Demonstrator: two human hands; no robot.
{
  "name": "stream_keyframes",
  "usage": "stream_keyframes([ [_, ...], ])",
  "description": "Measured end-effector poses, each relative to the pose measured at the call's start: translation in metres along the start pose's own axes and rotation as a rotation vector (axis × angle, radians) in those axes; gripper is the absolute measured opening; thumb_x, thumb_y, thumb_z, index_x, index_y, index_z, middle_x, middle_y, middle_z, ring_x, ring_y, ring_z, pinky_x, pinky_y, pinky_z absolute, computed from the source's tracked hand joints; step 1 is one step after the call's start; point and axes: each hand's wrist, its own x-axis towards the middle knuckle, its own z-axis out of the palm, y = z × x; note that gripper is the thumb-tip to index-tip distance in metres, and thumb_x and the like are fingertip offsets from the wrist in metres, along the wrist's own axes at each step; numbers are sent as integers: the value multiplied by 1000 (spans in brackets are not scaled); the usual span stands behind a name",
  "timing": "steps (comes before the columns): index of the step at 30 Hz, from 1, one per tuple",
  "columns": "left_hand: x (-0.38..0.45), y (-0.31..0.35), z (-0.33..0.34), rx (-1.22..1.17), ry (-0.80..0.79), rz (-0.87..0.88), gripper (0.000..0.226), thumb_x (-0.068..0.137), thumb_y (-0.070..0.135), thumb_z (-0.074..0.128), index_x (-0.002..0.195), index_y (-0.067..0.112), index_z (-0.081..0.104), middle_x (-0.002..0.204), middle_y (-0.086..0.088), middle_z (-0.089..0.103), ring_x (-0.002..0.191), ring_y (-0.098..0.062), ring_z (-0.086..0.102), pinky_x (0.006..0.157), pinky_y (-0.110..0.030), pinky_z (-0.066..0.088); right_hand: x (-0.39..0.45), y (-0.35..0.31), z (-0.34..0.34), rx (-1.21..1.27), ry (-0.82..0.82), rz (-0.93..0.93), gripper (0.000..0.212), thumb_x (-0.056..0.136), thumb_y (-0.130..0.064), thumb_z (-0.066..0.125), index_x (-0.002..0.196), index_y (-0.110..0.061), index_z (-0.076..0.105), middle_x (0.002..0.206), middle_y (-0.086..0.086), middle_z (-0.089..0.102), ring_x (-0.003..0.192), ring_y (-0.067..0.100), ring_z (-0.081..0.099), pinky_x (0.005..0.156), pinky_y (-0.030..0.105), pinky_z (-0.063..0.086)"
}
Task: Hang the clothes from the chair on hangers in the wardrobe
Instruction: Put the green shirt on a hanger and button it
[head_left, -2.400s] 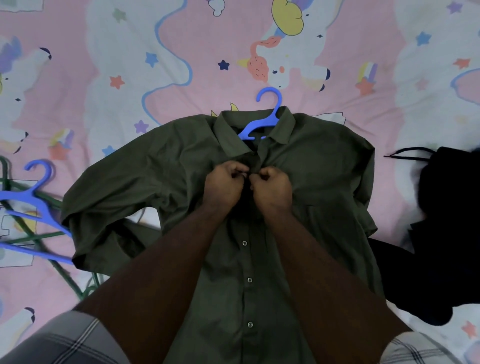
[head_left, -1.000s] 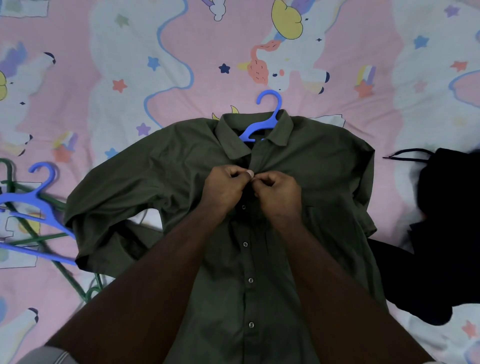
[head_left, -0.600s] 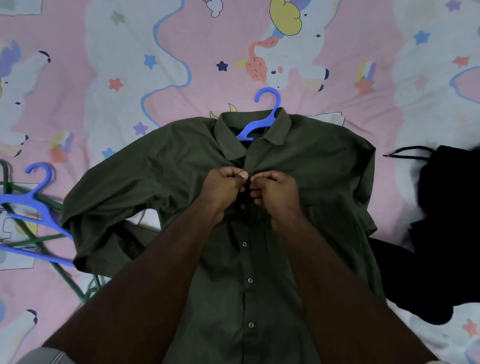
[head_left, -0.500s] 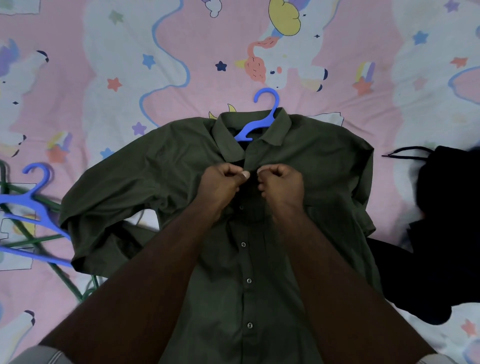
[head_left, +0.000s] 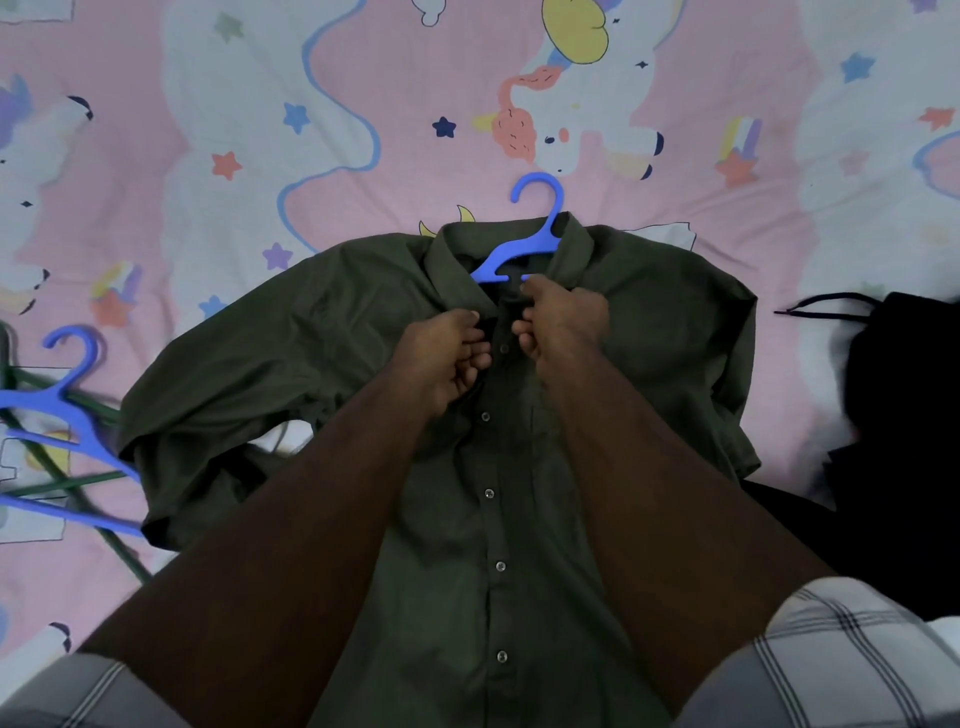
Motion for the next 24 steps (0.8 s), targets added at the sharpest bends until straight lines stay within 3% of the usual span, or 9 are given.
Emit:
stream_keyframes([
  [2,1,1,-1,-38,-21,-26,21,97,30,60,99,10,66,81,-2,67,61,-10,58,50,-18,42,2,4,-7,13,2,-9,8,81,-10,66,77,-8,60,69,12,63,46,16,56,44,24,43],
  [5,2,6,3,-156,-28,53,7,95,21,66,90,17,62,85,-1,69,63,-9,61,50,-18,45,7,17,-15,50,-18,-42,21,82,-2,67,73,-13,52,69,12,61,52,16,61,44,23,46],
  [8,-1,14,9,-208,-10,151,18,96,17,66,84,23,54,93,-2,71,78,-13,64,63,-24,46,9,21,-17,90,-85,-55,27,85,0,70,73,-14,51,72,10,62,61,16,63,52,23,51],
  [11,-1,25,10,-281,-57,156,6,98,26,61,93,22,63,102,-1,75,91,-15,70,68,-26,51,10,18,-17,151,-148,-79,29,85,3,70,74,-16,52,70,2,59,65,13,58,59,23,54],
  [14,0,33,6,-313,-92,140,12,101,28,54,98,22,64,107,-4,75,104,-18,70,76,-30,52,10,15,-17,178,-186,-92,31,87,7,67,73,-15,50,68,-3,53,66,9,55,65,23,54],
  [21,-7,44,-10,-333,-121,145,20,100,24,51,110,12,63,93,-8,78,95,-22,75,78,-33,56,11,5,-17,151,-173,-197,31,87,6,67,73,-15,49,71,0,55,72,15,57,71,32,56],
  [24,-6,40,-12,-326,-198,149,26,99,28,55,115,11,65,102,-7,77,99,-20,74,83,-33,56,5,6,-13,152,-244,-190,29,88,6,66,76,-15,50,75,2,57,73,15,59,70,32,58],
])
